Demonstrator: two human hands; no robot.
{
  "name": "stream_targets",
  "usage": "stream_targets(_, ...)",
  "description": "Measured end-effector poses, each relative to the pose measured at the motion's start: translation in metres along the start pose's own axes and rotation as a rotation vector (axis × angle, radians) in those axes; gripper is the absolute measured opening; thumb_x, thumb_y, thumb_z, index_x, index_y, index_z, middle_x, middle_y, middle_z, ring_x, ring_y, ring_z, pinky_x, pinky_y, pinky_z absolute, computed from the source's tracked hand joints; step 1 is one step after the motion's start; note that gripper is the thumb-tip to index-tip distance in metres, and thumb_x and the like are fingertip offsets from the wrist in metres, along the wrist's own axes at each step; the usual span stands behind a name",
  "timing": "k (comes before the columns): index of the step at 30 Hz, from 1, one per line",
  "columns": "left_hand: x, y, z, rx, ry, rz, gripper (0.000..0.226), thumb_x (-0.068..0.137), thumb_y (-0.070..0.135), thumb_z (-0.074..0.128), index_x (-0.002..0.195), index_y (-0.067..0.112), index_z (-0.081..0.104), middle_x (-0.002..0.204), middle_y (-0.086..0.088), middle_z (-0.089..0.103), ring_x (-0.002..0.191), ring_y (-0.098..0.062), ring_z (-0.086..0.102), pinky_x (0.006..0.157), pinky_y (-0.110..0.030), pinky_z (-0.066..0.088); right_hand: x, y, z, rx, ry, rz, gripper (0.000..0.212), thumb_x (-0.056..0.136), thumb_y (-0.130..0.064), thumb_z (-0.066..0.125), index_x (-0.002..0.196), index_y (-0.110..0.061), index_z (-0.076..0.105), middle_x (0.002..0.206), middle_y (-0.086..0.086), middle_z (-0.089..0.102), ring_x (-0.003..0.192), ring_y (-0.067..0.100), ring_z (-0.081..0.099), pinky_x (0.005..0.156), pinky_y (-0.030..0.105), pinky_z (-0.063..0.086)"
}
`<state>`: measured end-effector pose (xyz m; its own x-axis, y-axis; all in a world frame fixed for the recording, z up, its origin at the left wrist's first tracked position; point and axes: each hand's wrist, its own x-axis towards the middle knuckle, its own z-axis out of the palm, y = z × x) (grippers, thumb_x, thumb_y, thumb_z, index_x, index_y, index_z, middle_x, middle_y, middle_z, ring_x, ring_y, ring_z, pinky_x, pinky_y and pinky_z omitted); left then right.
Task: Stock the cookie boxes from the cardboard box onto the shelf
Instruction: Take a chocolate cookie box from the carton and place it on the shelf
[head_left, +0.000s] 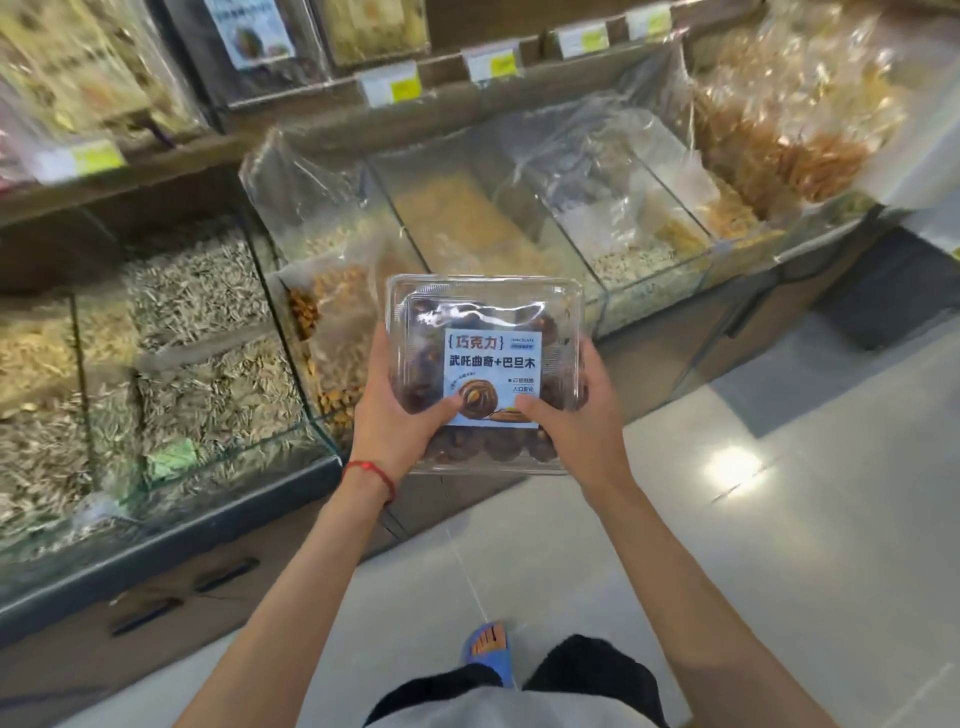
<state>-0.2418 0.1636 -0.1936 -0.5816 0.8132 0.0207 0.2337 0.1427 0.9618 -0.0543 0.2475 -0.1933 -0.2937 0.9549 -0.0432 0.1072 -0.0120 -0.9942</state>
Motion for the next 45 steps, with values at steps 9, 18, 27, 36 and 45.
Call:
stream_targets(9,0.139,0.011,-0.031,0.075,0.171,0.004,0.121,0.065,0.031,0.091,0.152,0.051,0.010,0.153,0.003,0.043,0.137,-0.018,0.046,0.111,-0.048,0.042,0.145,-0.043,0.072,-0.183,-0.099,-0.052,0.100,0.084,-0.018,0.082,0.162,-0.025,0.019,0.162,-0.012,0.031,0.146,0.002,0.026,0.121,0.028,0.024)
stream_targets(18,0.270,0.033,-0.045,0.099,0.458,0.078,0.116,0.068,0.031,0.086,0.153,0.046,0.009,0.148,0.000,0.050,0.129,-0.015,0.055,0.103,-0.048,0.049,0.301,-0.086,0.136,-0.196,-0.268,-0.205,0.097,0.087,-0.024,0.080,0.162,-0.024,0.017,0.164,-0.015,0.024,0.147,-0.002,0.022,0.121,0.027,0.022)
stream_targets(27,0.378,0.060,-0.089,0.120,0.639,0.068,0.109,0.074,0.009,0.085,0.156,0.028,0.015,0.132,0.013,0.055,0.123,-0.010,0.058,0.102,-0.029,0.050,0.409,-0.133,0.224,-0.183,-0.334,-0.354,0.097,0.087,-0.019,0.080,0.162,-0.017,0.019,0.164,-0.009,0.028,0.151,0.005,0.024,0.124,0.030,0.024)
stream_targets(36,0.495,0.080,-0.161,0.247,0.706,0.103,0.118,0.077,0.022,0.084,0.158,0.031,-0.002,0.150,-0.006,0.046,0.135,-0.016,0.046,0.111,-0.042,0.041,0.494,-0.186,0.322,-0.159,-0.322,-0.409,0.097,0.089,-0.021,0.078,0.162,-0.013,0.015,0.168,-0.001,0.022,0.154,0.011,0.019,0.125,0.029,0.020)
stream_targets(45,0.580,0.064,-0.197,0.252,0.713,0.106,0.116,0.078,0.017,0.083,0.158,0.025,0.000,0.147,-0.007,0.042,0.139,-0.015,0.038,0.116,-0.035,0.033,0.557,-0.184,0.392,-0.188,-0.268,-0.439,0.099,0.090,-0.019,0.078,0.163,-0.016,0.011,0.168,-0.004,0.021,0.152,0.006,0.017,0.120,0.019,0.015)
